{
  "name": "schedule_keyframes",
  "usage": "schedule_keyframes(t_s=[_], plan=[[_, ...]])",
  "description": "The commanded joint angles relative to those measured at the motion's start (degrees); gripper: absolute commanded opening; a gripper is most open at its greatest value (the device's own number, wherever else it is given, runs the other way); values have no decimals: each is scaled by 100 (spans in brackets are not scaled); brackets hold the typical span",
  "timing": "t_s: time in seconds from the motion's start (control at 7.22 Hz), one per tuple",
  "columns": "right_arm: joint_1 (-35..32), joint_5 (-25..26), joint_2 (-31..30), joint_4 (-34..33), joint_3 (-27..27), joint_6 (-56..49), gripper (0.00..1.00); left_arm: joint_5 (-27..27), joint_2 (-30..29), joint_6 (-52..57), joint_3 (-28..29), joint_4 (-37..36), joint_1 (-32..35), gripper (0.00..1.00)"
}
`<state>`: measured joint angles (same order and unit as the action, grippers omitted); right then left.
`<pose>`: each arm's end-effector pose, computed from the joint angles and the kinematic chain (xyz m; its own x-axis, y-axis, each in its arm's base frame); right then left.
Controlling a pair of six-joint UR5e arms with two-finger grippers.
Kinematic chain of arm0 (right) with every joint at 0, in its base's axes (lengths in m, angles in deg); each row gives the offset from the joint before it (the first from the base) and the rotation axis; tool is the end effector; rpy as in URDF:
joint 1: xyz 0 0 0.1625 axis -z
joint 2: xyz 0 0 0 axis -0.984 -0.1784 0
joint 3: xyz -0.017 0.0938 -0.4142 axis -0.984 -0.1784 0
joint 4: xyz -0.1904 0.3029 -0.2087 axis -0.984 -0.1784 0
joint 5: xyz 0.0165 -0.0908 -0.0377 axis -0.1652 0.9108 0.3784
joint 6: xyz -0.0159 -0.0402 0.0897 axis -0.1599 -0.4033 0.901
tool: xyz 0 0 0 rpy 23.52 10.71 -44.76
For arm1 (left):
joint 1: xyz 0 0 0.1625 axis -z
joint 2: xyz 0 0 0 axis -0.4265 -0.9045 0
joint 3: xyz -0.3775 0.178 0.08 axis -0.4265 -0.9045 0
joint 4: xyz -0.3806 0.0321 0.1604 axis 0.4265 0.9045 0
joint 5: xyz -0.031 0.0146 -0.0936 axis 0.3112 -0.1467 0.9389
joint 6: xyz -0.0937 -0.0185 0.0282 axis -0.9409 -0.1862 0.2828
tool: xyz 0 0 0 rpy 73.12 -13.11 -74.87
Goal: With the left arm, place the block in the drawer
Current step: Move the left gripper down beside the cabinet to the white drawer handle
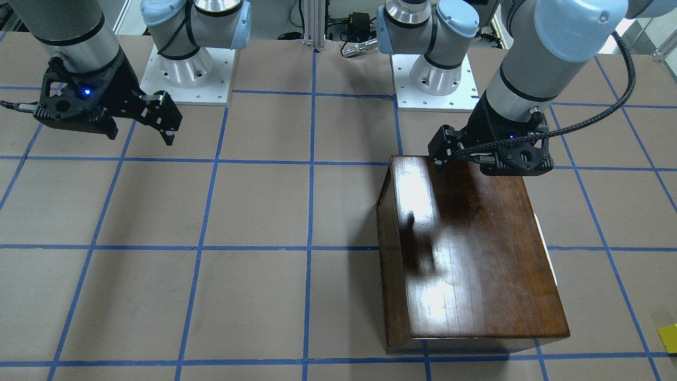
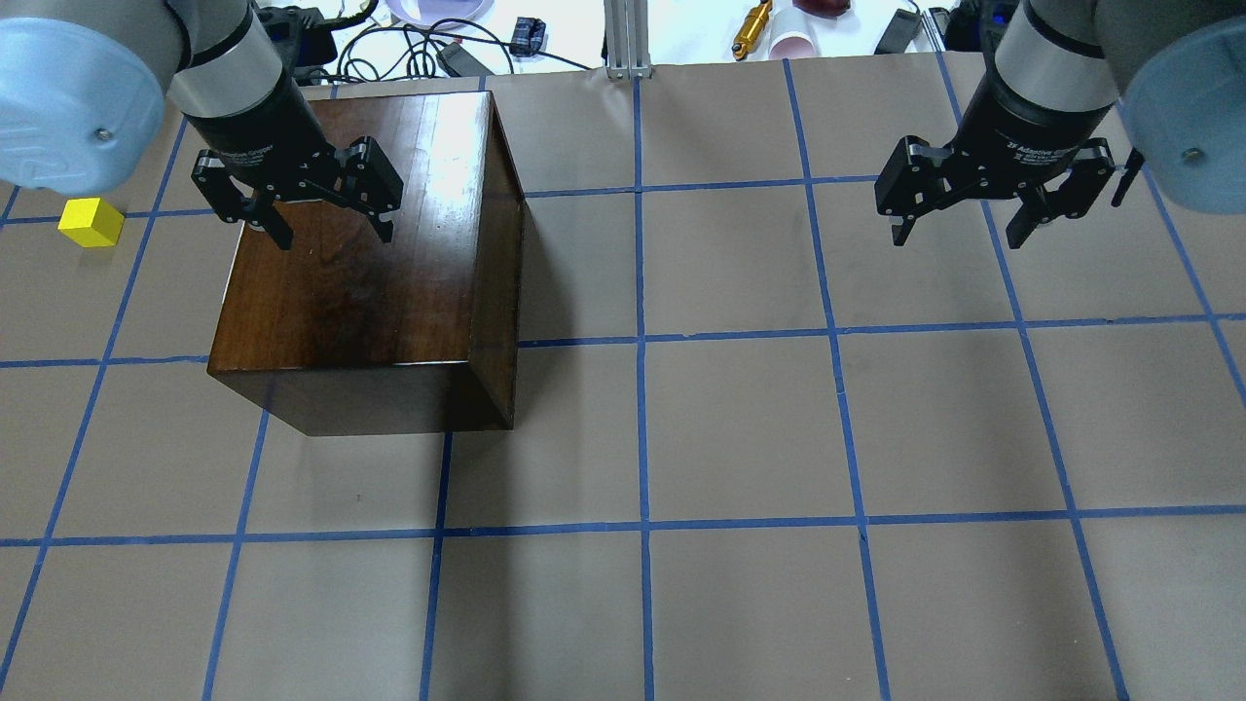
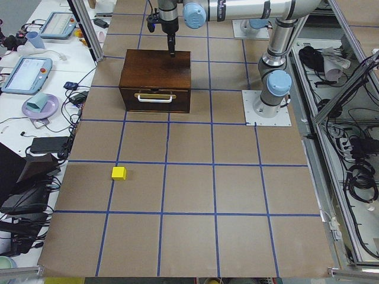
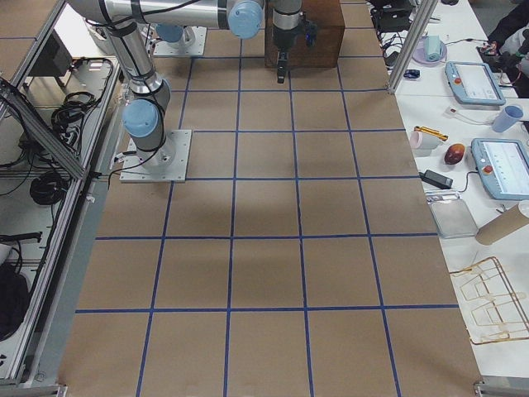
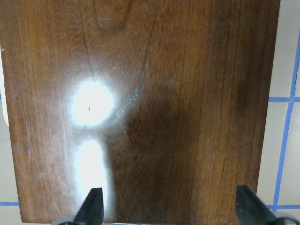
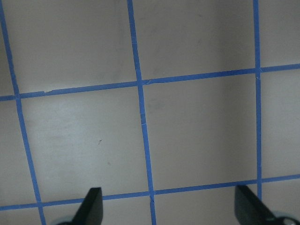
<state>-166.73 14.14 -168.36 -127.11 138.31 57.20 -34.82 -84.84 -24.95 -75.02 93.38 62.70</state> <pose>0.1064 -0.4870 0.4724 -0.9952 0.0963 0.0159 0.0965 0.9953 0.0098 -0.1141 -0.5315 0.4528 -0.9996 -0.0267 -0.0010 -0.0267 0.9979 0.0587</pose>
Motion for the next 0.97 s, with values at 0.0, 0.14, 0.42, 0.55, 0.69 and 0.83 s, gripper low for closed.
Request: schedule_keyframes(t_s=[0.0, 0.14, 0.42, 0.55, 0.69, 0.83], plan=[[0, 0, 0, 0, 0, 0, 100, -52, 7, 18, -55, 1, -23, 100], [0, 0, 0, 0, 0, 0, 100, -61, -2, 62, -64, -60, -66, 100], [9, 0, 0, 0, 0, 0, 100, 26, 7, 27, -21, -52, -293, 100], [0, 0, 0, 0, 0, 0, 100, 44, -2, 80, 14, -52, -530, 100], [0, 0, 0, 0, 0, 0, 100, 62, -11, 124, 23, -52, -724, 100], [0, 0, 0, 0, 0, 0, 100, 53, -20, 403, 32, -69, -856, 100]])
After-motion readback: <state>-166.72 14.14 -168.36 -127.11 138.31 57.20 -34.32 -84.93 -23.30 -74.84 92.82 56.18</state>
